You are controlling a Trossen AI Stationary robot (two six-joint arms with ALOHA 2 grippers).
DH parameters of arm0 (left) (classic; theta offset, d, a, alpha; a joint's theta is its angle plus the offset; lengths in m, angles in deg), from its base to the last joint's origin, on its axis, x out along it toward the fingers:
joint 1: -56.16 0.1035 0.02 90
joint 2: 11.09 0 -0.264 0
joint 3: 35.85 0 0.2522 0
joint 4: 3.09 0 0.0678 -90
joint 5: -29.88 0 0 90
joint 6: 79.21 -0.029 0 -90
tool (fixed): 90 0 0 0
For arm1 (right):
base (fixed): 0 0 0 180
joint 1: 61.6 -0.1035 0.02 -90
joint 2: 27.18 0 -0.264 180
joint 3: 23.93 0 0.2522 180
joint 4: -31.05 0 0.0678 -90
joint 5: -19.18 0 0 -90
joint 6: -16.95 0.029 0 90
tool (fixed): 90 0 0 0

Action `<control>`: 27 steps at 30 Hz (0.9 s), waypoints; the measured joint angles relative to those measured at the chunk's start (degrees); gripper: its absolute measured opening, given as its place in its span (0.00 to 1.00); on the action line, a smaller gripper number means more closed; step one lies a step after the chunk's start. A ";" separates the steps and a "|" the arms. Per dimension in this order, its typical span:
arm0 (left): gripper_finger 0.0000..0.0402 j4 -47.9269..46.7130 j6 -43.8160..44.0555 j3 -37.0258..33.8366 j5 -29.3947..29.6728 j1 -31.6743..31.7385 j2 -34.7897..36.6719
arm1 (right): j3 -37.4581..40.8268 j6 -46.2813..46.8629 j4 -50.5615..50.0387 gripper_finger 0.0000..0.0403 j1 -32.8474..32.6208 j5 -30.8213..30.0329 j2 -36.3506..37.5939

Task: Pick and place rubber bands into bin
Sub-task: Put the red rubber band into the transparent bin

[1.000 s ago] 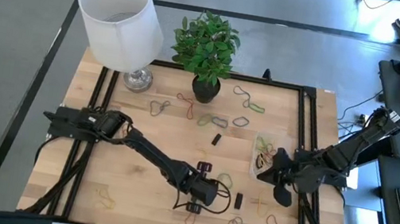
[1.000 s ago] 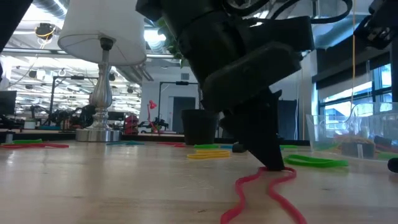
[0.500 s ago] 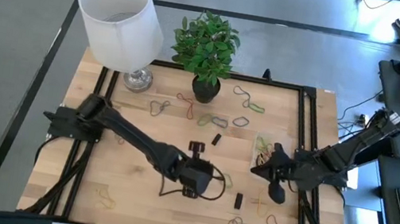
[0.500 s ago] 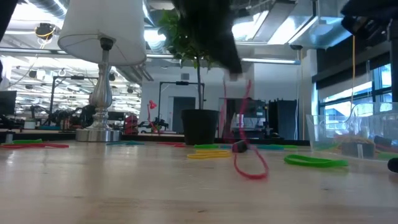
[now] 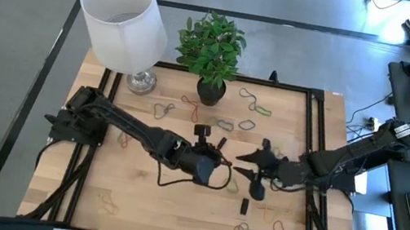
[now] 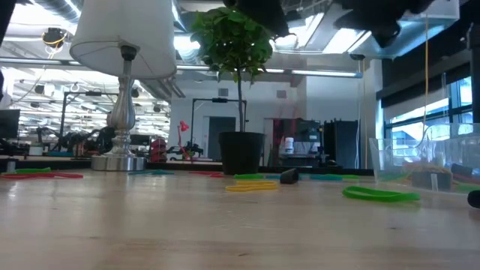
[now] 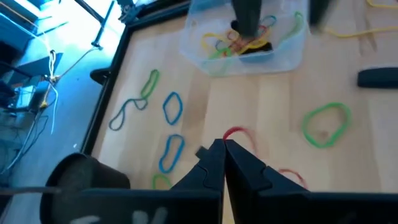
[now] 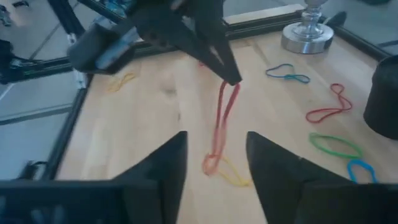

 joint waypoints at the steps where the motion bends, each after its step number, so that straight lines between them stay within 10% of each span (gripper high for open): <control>1: 0.01 -0.13 -0.63 0.39 -0.12 0.28 0.00 | 0.00 -0.71 1.21 0.45 0.74 0.00 -1.33; 15: 0.01 1.10 -10.41 7.40 -2.02 3.64 0.13 | 0.00 -2.68 17.65 0.69 9.12 6.07 -12.52; 21: 0.01 1.53 -10.37 9.00 -1.93 5.39 0.15 | -0.02 -5.87 20.04 0.57 9.99 6.21 -14.00; 27: 0.01 2.78 -10.39 9.04 -3.19 6.11 0.15 | -0.02 -8.56 20.63 0.24 10.08 6.14 -14.03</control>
